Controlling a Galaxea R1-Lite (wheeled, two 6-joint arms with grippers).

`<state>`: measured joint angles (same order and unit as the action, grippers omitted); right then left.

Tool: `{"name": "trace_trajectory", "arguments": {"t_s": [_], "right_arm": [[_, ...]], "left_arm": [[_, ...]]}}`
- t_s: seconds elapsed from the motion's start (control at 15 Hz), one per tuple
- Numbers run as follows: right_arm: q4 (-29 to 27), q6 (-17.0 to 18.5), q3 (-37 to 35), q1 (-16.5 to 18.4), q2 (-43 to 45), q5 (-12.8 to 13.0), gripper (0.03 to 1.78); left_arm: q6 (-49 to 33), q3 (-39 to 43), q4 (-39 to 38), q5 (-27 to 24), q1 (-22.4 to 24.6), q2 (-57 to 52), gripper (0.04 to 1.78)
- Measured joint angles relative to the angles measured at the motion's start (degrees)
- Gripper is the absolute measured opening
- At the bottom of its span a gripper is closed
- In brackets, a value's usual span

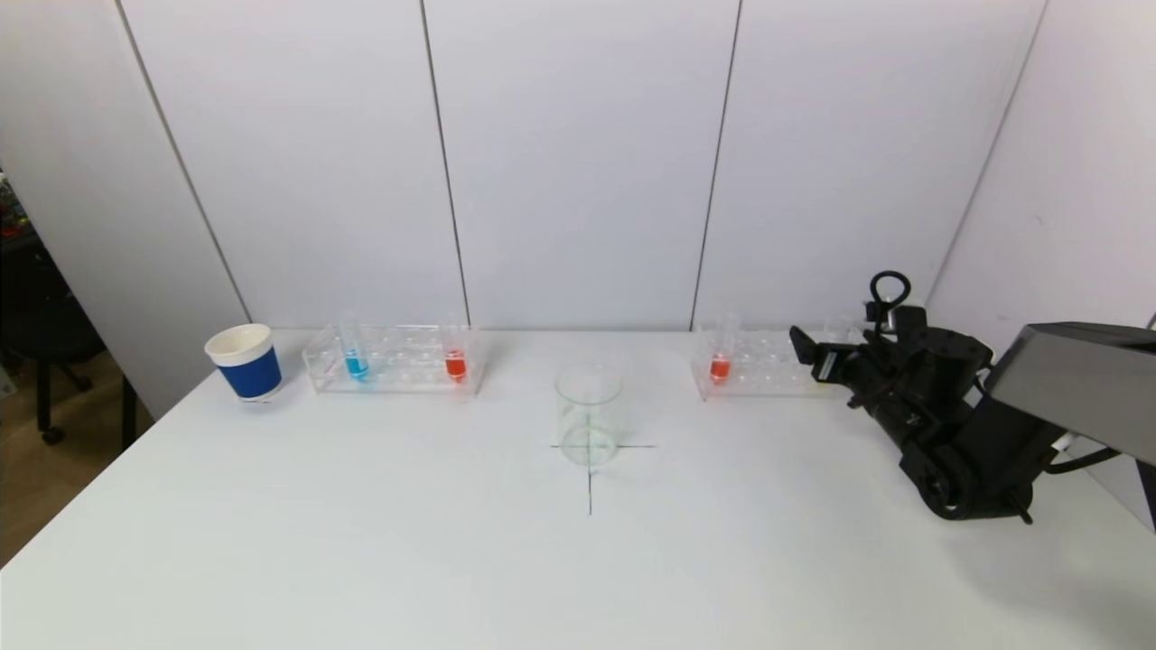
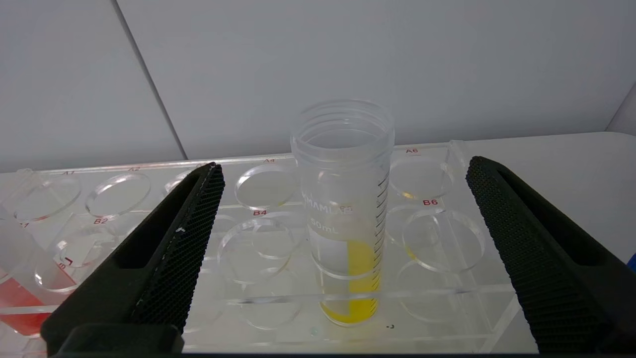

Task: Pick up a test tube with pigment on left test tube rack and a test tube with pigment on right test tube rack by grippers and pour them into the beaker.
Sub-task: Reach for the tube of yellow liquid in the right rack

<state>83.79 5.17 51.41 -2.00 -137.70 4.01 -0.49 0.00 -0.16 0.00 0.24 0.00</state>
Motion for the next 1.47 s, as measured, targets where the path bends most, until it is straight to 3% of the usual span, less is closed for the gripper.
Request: {"name": "trace_trajectory", "arguments": {"t_s": [1.47], "right_arm": [[0.44,-0.21,-0.39,0.18,0.79,0.01,1.77]], "left_arm": [[-0.04,0.00,0.00,0.00,0.00,0.00,1.76]]}}
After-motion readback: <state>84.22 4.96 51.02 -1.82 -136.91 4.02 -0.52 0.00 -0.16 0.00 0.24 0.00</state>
